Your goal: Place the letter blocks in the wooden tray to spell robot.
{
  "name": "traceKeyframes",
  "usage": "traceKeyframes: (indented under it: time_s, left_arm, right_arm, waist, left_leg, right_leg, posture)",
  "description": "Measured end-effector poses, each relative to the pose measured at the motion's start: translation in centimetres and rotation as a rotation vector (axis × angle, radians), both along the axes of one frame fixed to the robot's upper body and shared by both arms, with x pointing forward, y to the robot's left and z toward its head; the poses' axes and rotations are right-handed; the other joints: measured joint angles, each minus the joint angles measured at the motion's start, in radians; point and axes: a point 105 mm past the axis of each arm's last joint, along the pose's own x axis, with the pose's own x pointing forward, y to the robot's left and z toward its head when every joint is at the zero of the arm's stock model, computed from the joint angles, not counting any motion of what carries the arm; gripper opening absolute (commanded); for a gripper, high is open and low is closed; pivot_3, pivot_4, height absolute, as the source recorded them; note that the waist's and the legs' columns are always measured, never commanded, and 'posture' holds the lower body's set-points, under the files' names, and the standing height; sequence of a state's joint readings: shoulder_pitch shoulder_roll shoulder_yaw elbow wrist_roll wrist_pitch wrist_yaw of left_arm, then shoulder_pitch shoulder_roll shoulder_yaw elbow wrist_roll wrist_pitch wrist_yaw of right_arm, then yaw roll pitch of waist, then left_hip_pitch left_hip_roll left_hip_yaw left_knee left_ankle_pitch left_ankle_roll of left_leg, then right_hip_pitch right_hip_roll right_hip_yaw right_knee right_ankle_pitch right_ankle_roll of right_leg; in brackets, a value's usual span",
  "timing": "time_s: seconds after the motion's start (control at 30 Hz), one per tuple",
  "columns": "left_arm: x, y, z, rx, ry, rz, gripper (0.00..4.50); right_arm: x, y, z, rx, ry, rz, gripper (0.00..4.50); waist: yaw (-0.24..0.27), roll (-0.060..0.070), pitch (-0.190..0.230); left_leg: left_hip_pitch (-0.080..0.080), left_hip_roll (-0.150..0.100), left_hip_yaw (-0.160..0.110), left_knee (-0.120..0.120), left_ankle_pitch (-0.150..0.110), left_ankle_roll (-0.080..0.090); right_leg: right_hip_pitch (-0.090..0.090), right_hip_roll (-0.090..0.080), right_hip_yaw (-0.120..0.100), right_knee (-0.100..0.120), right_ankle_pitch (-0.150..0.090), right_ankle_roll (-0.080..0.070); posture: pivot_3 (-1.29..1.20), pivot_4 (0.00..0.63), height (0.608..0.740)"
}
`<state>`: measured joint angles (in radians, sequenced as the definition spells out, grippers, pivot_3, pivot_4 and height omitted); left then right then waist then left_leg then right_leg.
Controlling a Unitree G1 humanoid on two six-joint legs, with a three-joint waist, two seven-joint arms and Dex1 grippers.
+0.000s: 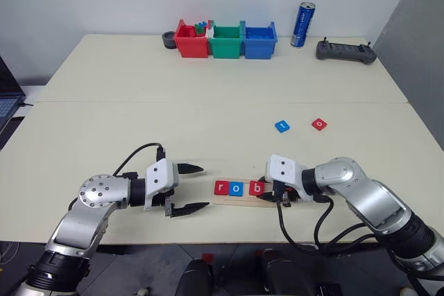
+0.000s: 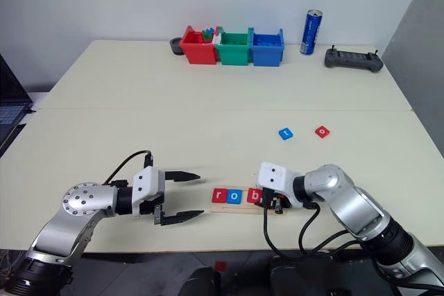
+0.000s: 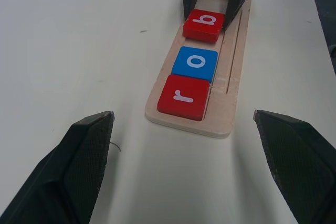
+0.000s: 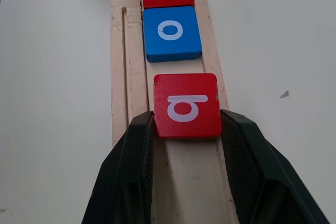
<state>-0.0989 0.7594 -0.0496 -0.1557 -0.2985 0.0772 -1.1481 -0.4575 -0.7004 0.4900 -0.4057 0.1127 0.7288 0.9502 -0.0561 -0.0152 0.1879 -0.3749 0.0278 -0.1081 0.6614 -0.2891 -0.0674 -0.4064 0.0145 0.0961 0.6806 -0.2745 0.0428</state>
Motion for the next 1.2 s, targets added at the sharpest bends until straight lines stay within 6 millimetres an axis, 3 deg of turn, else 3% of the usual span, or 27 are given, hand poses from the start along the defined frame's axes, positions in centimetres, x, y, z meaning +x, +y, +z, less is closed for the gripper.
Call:
traceKeyframes:
  time_s: [0.07, 0.33, 0.37, 0.57, 0.7, 0.83, 1.03, 1.2]
  left_arm:
    - [0.0, 0.1, -0.1, 0.002, -0.006, 0.000, 4.50]
    - [-0.2, 0.6, -0.9, 0.005, -0.005, 0.007, 4.50]
    - [-0.3, 0.7, -1.0, 0.005, -0.007, 0.006, 4.50]
    - [-0.5, 0.7, -1.1, 0.004, -0.016, 0.002, 4.50]
    - [-0.5, 0.7, -1.1, 0.003, -0.007, 0.011, 4.50]
    - [-0.4, 0.6, -1.1, 0.000, 0.004, 0.031, 4.50]
    - [-0.1, 0.3, -0.5, -0.002, 0.000, 0.027, 4.50]
    - [-0.1, 0.3, -0.5, -0.002, 0.002, 0.029, 4.50]
  right_arm:
    - [0.0, 0.0, 0.0, -0.003, -0.001, 0.007, 1.47]
    - [-0.1, 0.2, 0.3, -0.003, -0.009, 0.030, 4.31]
    - [0.0, 0.3, 0.4, -0.002, -0.012, 0.033, 4.48]
    - [0.6, 0.6, 3.2, 0.055, -0.046, 0.030, 4.48]
    - [-0.1, -0.3, 3.8, 0.043, -0.058, 0.031, 3.56]
    - [-0.8, -1.4, 2.3, -0.016, -0.049, 0.023, 2.15]
    - [-0.5, -1.5, 2.0, -0.064, -0.131, 0.039, 0.03]
    - [-0.7, -1.6, 0.7, -0.100, -0.122, 0.044, 0.03]
  waist:
    - [0.000, 0.000, 0.000]
    - [0.000, 0.000, 0.000]
    - [0.000, 0.000, 0.000]
    - [0.000, 0.000, 0.000]
    - [0.002, 0.000, 0.000]
    - [0.003, 0.000, 0.000]
    - [-0.001, 0.000, 0.000]
    - [0.000, 0.000, 0.000]
  left_leg:
    - [0.000, 0.000, 0.000, 0.000, 0.000, 0.000]
    - [0.000, 0.000, 0.000, 0.000, 0.000, 0.000]
    - [0.000, 0.000, 0.000, 0.000, 0.000, 0.000]
    - [-0.001, 0.000, 0.000, 0.000, 0.000, 0.000]
    - [-0.001, 0.000, -0.001, 0.000, 0.000, 0.000]
    - [-0.001, 0.000, 0.000, 0.000, 0.000, 0.000]
    - [-0.001, 0.000, 0.000, 0.000, 0.000, 0.000]
    - [-0.001, 0.000, 0.000, 0.000, 0.000, 0.000]
  right_leg:
    - [0.000, 0.000, 0.000, 0.000, 0.000, 0.000]
    - [0.000, 0.000, 0.000, 0.000, 0.000, 0.000]
    - [0.000, 0.000, 0.000, 0.000, 0.000, 0.000]
    - [0.000, 0.000, 0.000, 0.000, 0.000, 0.000]
    - [0.000, 0.000, -0.001, 0.000, 0.000, 0.000]
    - [-0.001, 0.000, -0.001, -0.001, -0.001, 0.001]
    - [-0.001, 0.000, 0.000, 0.000, -0.001, 0.001]
    - [-0.001, 0.000, 0.000, 0.000, 0.000, 0.000]
  posture:
    - [0.00, 0.150, 0.740]
    - [0.00, 0.150, 0.740]
    - [0.00, 0.150, 0.740]
    - [0.00, 0.150, 0.740]
    - [0.00, 0.150, 0.740]
    - [0.00, 0.150, 0.740]
    - [0.00, 0.150, 0.740]
    - [0.00, 0.150, 0.740]
